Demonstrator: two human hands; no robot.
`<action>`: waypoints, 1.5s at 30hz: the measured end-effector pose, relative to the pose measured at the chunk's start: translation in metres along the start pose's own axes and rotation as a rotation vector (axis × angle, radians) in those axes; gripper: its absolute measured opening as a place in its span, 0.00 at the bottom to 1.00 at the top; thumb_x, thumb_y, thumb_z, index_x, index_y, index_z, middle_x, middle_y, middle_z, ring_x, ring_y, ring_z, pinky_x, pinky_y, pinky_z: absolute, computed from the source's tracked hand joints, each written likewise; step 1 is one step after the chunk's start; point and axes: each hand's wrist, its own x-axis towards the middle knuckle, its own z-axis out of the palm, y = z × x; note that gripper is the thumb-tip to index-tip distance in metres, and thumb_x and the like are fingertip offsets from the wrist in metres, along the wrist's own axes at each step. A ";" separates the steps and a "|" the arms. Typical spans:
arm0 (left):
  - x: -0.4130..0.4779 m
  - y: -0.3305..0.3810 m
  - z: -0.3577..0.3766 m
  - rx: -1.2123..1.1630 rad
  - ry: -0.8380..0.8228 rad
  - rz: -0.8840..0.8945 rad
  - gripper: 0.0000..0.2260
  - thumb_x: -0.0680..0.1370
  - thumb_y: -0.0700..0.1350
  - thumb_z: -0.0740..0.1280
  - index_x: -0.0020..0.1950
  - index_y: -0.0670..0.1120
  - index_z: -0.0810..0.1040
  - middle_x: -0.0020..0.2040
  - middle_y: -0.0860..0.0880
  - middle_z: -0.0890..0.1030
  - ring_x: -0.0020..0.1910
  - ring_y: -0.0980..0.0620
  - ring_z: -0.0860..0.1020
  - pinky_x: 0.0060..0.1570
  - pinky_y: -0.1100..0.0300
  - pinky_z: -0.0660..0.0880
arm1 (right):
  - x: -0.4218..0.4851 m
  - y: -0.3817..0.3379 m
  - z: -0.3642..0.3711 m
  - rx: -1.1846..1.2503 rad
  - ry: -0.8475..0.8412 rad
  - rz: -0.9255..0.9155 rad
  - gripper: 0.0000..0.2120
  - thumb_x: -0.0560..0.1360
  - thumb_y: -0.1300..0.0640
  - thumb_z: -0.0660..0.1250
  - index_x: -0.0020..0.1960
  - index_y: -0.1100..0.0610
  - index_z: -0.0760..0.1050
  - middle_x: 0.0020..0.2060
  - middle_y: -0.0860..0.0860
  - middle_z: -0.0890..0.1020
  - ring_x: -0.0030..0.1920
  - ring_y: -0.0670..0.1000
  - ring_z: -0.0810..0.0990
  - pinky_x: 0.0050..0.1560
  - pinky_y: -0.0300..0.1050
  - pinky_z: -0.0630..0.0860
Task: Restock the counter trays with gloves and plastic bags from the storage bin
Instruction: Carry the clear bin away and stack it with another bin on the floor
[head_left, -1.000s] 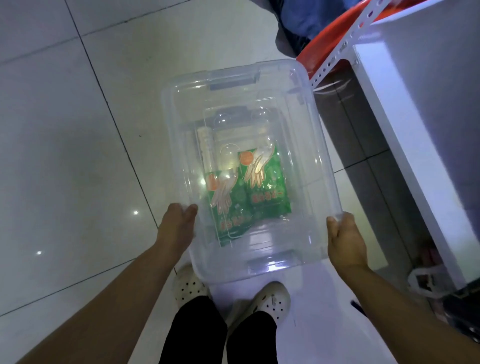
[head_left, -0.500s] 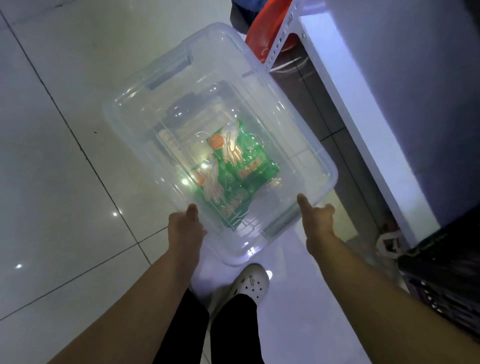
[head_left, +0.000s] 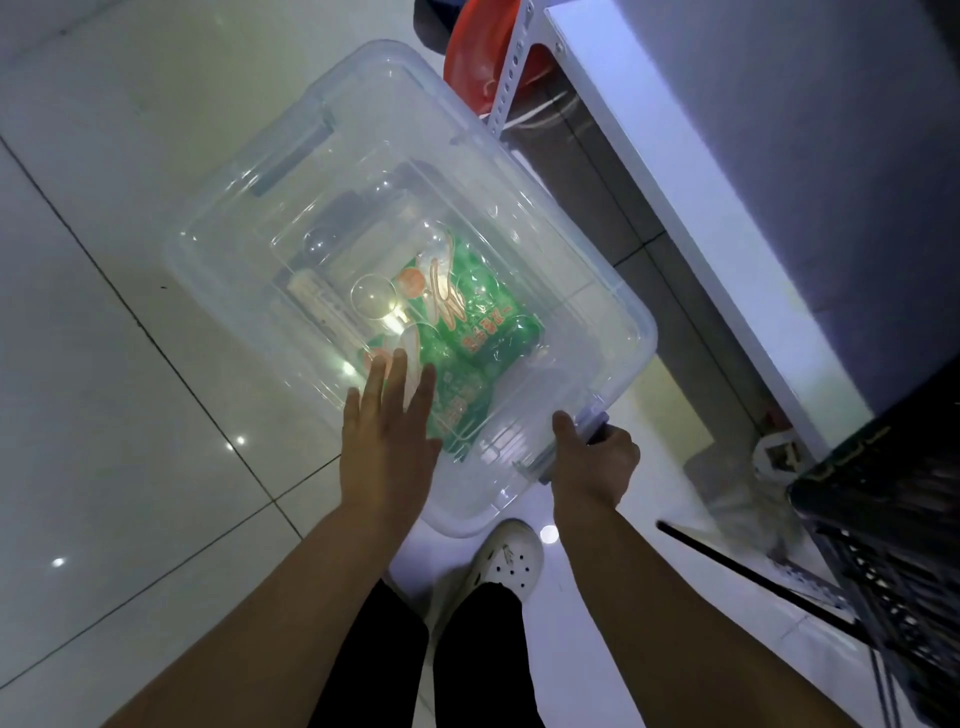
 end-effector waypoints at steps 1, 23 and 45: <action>0.000 -0.001 0.000 0.001 0.005 0.004 0.35 0.71 0.48 0.72 0.74 0.46 0.60 0.76 0.41 0.58 0.75 0.40 0.53 0.70 0.41 0.59 | -0.001 -0.001 0.002 -0.021 0.023 0.005 0.20 0.66 0.50 0.73 0.49 0.65 0.77 0.49 0.60 0.79 0.41 0.59 0.81 0.45 0.54 0.81; 0.142 -0.120 -0.118 -0.165 0.288 -0.280 0.33 0.74 0.52 0.68 0.73 0.39 0.59 0.74 0.38 0.61 0.72 0.39 0.59 0.71 0.47 0.55 | -0.044 -0.139 0.093 -0.692 -0.269 -1.353 0.27 0.64 0.55 0.76 0.62 0.56 0.74 0.59 0.59 0.77 0.56 0.61 0.76 0.52 0.53 0.74; 0.210 -0.174 -0.122 -0.452 0.274 -0.171 0.16 0.72 0.50 0.71 0.58 0.50 0.77 0.46 0.48 0.73 0.42 0.51 0.72 0.37 0.63 0.64 | -0.027 -0.147 0.145 -0.752 -0.170 -1.374 0.33 0.60 0.49 0.80 0.63 0.50 0.76 0.58 0.57 0.80 0.54 0.60 0.78 0.50 0.56 0.76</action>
